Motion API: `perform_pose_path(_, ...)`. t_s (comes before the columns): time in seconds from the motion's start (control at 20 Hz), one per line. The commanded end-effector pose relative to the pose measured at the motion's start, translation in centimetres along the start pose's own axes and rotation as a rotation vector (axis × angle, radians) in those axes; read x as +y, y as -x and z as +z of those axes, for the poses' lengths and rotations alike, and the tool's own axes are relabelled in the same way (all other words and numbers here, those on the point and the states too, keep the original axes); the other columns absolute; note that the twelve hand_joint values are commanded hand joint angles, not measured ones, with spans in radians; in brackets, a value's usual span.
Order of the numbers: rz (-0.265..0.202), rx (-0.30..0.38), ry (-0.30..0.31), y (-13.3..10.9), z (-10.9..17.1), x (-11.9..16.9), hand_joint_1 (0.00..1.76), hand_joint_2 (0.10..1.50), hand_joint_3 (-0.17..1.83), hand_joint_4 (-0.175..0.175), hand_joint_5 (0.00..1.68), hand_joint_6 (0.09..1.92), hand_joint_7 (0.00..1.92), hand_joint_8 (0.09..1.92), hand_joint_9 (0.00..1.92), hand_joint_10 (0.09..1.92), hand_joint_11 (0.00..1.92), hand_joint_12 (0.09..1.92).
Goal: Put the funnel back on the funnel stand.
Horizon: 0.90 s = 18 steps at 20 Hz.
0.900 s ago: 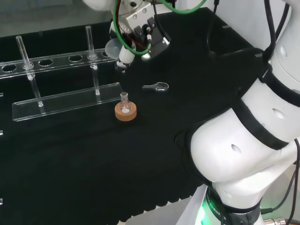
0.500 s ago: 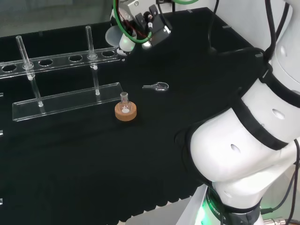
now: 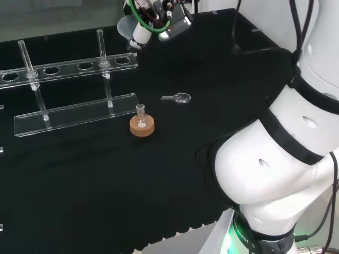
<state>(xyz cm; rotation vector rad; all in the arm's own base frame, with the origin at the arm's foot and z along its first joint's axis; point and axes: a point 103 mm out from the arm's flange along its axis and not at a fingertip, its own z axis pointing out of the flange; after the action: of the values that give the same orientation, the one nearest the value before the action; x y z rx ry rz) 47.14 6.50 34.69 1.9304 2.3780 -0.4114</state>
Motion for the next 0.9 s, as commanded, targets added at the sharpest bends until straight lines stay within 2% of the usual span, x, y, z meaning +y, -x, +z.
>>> perform_pose_path(0.05, -0.035, 0.024, -0.018, 0.2, 0.7, 3.9, 0.91, 0.66, 0.66, -0.018, 0.60, 0.72, 0.74, 0.70, 1.14, 0.36, 0.66, 1.22)
perform_pose_path(0.35, -0.060, 0.021, -0.021, -0.3, 1.3, 6.2, 0.91, 0.66, 0.66, -0.018, 0.61, 0.73, 0.74, 0.70, 1.13, 0.36, 0.66, 1.23)
perform_pose_path(0.9, -0.068, 0.021, -0.050, -0.1, 2.8, 7.7, 0.91, 0.66, 0.65, -0.019, 0.62, 0.73, 0.74, 0.70, 1.12, 0.37, 0.66, 1.23)
